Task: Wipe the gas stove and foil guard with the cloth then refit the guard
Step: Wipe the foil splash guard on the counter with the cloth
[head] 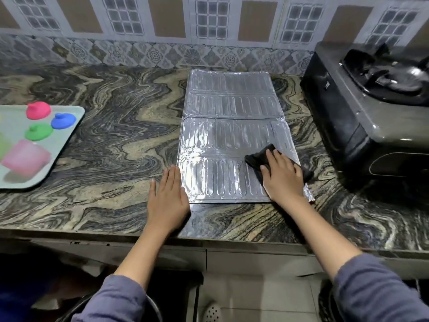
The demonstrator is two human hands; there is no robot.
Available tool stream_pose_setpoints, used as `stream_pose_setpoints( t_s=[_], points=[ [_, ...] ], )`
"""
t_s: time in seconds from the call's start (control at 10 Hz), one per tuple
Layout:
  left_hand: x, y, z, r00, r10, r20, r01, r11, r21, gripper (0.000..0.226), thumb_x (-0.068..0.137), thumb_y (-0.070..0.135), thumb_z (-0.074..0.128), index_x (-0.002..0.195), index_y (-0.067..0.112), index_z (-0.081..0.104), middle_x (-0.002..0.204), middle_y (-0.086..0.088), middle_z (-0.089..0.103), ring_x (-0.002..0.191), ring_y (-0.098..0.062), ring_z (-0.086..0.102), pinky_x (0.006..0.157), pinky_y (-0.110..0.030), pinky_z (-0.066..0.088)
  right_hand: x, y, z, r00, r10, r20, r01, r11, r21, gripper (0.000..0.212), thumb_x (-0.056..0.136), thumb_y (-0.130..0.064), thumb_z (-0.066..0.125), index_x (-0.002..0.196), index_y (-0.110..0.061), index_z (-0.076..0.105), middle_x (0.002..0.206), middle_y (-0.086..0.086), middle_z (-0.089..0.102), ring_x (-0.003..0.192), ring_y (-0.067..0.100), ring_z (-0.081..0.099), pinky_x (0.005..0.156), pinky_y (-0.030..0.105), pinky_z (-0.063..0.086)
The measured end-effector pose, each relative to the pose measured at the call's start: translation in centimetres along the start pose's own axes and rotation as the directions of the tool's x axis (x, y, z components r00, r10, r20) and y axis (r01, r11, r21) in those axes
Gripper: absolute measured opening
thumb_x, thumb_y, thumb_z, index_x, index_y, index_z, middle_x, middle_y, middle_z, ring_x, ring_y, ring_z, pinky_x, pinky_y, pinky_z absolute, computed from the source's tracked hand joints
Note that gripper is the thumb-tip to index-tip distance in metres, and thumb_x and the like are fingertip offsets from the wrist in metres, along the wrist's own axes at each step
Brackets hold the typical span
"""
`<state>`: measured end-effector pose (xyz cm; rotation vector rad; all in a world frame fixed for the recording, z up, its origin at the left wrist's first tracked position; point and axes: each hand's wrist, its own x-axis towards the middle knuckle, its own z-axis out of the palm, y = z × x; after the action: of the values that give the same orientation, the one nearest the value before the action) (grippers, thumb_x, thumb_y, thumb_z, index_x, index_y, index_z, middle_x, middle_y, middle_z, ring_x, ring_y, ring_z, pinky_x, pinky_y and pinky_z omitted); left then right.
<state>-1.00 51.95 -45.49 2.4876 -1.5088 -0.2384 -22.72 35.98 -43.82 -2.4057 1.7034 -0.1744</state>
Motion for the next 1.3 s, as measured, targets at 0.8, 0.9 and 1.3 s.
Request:
stream_pose_setpoints(
  t_s=[0.8, 0.9, 1.3],
  points=[
    [-0.2, -0.1, -0.5, 1.000, 0.024, 0.015, -0.023, 1.000, -0.008, 0.055, 0.099, 0.028, 0.017, 0.149, 0.018, -0.004, 0.158, 0.004, -0.006, 0.145, -0.009, -0.007, 0.118, -0.038, -0.005, -5.1, -8.3, 0.7, 0.994, -0.073, 0.081, 0.066, 0.994, 0.084, 0.069, 0.095, -0.050, 0.026, 0.149, -0.017, -0.001, 0.158, 0.007, -0.003, 0.145, 0.024, -0.005, 0.115, 0.048, -0.003],
    [-0.1, -0.2, -0.5, 0.999, 0.026, 0.022, -0.025, 1.000, -0.011, 0.055, 0.099, 0.028, 0.017, 0.149, 0.018, -0.004, 0.158, 0.005, -0.006, 0.145, -0.008, -0.007, 0.119, -0.038, -0.005, -4.9, -7.2, 1.2, 0.962, -0.261, 0.075, 0.252, 0.961, 0.110, 0.065, 0.097, -0.047, 0.027, 0.149, -0.021, -0.002, 0.158, 0.001, -0.005, 0.145, 0.017, -0.009, 0.116, 0.038, -0.007],
    [-0.2, -0.2, -0.3, 1.000, 0.016, 0.019, -0.015, 1.000, -0.024, 0.056, 0.098, 0.029, 0.016, 0.149, 0.019, -0.005, 0.158, 0.005, -0.008, 0.144, -0.007, -0.009, 0.119, -0.037, -0.007, -3.0, -3.2, 1.4, 0.998, 0.037, -0.047, -0.035, 0.998, 0.053, 0.055, 0.099, -0.037, 0.022, 0.149, -0.017, 0.011, 0.158, -0.002, 0.010, 0.145, 0.017, 0.010, 0.117, 0.040, 0.005]
  ],
)
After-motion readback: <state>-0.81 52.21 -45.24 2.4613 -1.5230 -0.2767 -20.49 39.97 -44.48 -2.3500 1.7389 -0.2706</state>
